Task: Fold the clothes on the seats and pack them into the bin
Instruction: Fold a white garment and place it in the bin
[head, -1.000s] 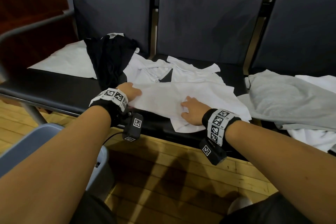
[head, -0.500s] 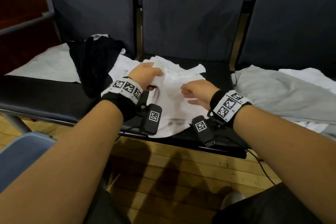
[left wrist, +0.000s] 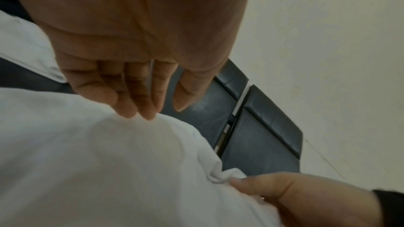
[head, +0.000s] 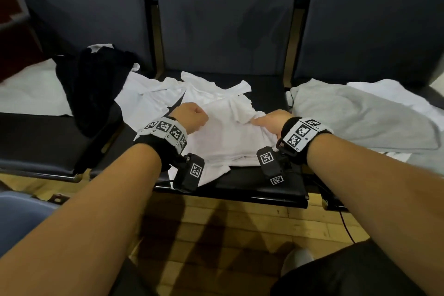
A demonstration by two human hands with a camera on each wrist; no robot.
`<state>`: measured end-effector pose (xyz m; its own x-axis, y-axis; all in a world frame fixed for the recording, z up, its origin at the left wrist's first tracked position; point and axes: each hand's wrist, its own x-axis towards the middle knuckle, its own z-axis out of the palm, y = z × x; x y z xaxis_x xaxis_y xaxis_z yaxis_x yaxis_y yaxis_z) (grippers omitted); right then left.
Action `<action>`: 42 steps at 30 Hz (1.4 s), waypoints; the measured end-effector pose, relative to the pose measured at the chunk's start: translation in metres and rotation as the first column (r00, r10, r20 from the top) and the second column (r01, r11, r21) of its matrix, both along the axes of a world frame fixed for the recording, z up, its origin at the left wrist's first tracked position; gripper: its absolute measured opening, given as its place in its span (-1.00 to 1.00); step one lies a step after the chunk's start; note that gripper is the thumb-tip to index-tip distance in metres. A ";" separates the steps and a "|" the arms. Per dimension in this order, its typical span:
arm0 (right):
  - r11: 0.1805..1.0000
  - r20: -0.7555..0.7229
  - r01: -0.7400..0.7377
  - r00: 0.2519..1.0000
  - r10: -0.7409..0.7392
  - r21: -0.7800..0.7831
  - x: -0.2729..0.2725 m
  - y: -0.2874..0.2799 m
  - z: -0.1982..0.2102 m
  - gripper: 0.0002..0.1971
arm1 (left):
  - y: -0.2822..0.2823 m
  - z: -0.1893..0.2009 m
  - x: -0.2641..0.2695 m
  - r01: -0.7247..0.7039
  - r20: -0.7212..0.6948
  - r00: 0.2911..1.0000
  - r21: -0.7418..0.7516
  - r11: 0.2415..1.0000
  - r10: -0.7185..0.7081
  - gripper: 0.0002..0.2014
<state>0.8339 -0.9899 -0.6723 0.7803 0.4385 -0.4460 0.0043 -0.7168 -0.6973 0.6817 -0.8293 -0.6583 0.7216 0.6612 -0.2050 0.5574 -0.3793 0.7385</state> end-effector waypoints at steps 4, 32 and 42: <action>0.999 0.191 -0.027 0.981 0.035 -0.041 0.004 0.002 0.012 -0.57 | 0.015 -0.009 -0.001 -0.104 -0.086 0.991 -0.021 0.994 0.102 -0.74; 0.927 -0.075 0.251 0.968 -0.239 0.280 0.040 0.015 -0.008 -0.82 | 0.045 -0.056 0.026 -0.157 0.005 0.984 -0.467 0.870 0.180 -0.14; 0.999 0.063 0.034 0.997 -0.033 -0.009 0.039 0.018 -0.011 -0.63 | 0.051 -0.063 0.041 -0.271 -0.004 0.951 -0.487 0.830 0.308 0.02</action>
